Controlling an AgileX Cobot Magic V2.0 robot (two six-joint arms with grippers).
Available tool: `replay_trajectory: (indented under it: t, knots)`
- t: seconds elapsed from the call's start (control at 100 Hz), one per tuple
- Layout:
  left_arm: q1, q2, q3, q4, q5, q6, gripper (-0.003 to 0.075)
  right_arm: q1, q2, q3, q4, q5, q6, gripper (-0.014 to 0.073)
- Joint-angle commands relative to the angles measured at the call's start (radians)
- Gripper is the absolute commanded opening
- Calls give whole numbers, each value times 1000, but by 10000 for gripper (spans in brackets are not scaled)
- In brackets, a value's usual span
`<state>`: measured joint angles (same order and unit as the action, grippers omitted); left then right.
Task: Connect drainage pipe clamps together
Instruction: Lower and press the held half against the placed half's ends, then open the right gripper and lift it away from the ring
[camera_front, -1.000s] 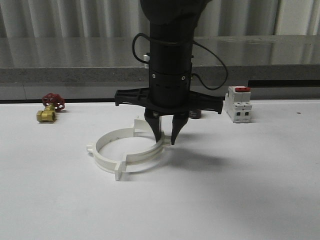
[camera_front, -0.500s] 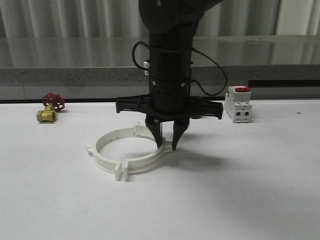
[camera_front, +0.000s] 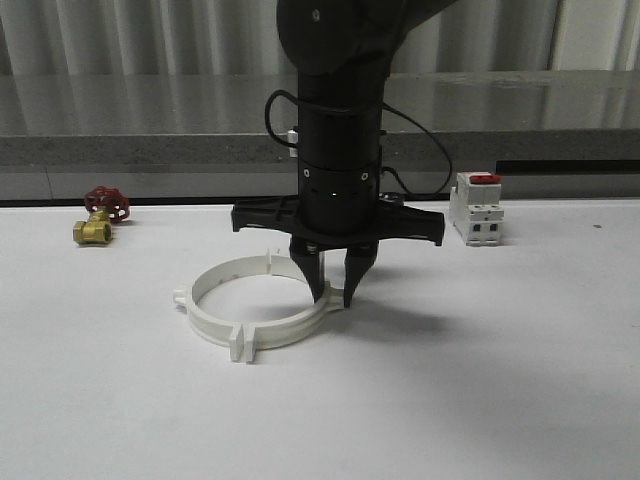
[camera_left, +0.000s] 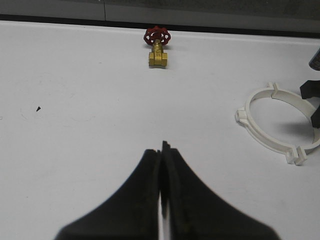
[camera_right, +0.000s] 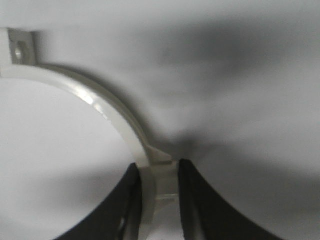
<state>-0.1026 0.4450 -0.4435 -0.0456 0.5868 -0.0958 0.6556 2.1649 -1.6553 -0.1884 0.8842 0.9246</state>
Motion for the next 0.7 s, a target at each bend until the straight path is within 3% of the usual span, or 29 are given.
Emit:
replay_trajectory:
  t: [0.0, 0.5, 0.69]
  knots:
    - [3, 4, -28, -10, -72, 0, -20, 0, -53, -31, 4, -29, 2, 211]
    - [3, 4, -28, -10, -72, 0, -20, 0, -53, -31, 17, -48, 2, 412]
    - [3, 4, -28, -10, -72, 0, -20, 0, -56, -31, 16, -29, 1, 419]
